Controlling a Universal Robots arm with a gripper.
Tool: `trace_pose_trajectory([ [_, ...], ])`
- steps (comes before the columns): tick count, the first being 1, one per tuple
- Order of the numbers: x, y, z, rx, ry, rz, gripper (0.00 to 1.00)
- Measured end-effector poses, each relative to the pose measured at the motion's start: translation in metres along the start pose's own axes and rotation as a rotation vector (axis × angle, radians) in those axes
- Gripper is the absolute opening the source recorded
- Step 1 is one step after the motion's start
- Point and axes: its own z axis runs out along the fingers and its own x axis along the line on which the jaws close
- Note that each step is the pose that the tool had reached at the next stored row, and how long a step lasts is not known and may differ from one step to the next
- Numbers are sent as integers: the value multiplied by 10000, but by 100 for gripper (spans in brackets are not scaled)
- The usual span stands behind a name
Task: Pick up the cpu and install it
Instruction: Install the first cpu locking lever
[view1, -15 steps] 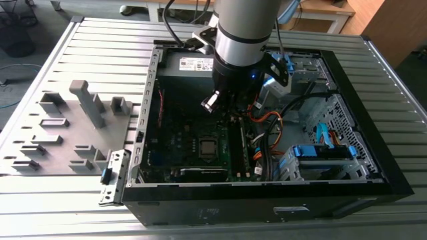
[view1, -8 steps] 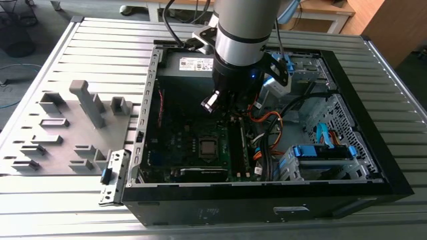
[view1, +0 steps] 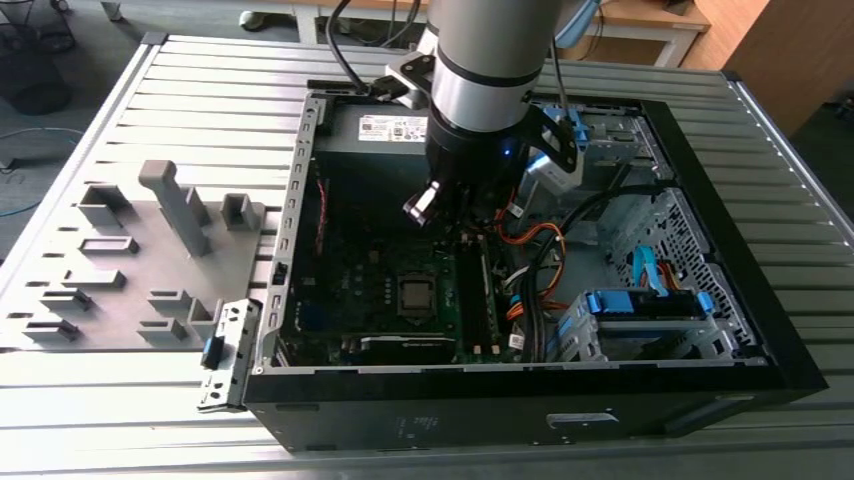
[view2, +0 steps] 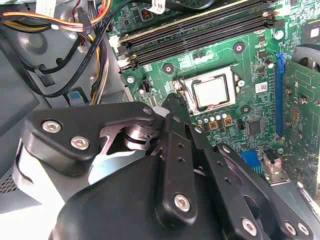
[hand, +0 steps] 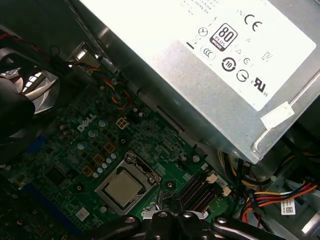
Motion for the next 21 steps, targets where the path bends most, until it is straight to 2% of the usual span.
trace_pose_trajectory([
  [12, 0, -5, 116, 29, 26, -1, 11],
  [21, 5, -10, 128, 35, 30, -1, 11],
])
